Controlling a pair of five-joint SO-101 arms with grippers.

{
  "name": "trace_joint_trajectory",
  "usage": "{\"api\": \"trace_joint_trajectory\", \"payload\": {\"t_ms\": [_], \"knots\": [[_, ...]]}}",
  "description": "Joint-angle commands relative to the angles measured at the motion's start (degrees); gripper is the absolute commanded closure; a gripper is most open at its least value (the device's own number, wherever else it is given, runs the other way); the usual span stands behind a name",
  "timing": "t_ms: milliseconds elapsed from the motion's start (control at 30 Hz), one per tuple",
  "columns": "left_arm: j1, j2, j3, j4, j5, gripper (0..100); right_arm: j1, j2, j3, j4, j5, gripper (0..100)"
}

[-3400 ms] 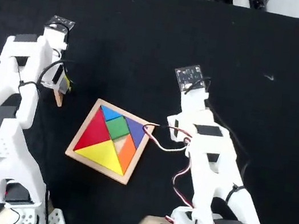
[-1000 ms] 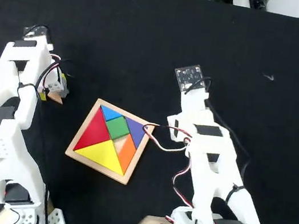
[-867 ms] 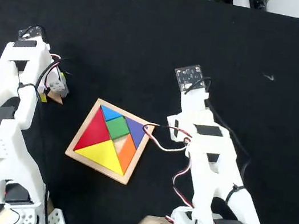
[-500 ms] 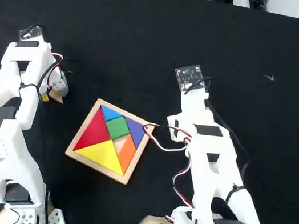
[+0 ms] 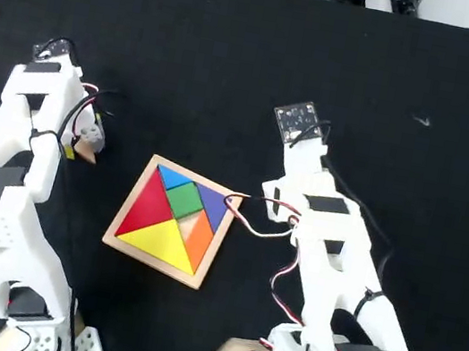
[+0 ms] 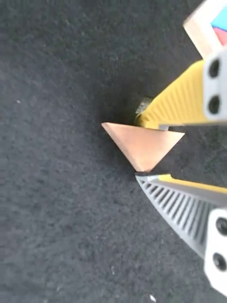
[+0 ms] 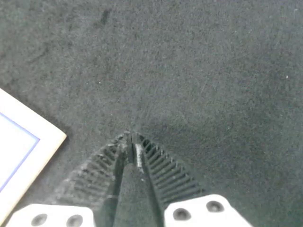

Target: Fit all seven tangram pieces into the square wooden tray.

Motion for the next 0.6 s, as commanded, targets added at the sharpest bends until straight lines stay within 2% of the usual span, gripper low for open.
{"api": "trace_joint_trajectory", "payload": {"t_ms": [0, 300, 467, 567], "knots": [[0.04, -4.92, -3.56, 3.87, -2.55, 93, 0.97, -2.15, -0.13, -1.14, -0.44, 98.7], [2.33, -18.11, 2.77, 4.22, -9.41, 93, 0.97, -2.15, -0.13, -1.14, -0.44, 98.7], [10.33, -30.51, 10.42, 8.09, -16.53, 93, 1.32, -2.51, -0.13, -1.14, -0.44, 98.7], [16.92, -37.8, 16.4, 9.49, -17.76, 93, 4.04, -2.51, -0.57, -1.23, -0.88, 98.7]]}}
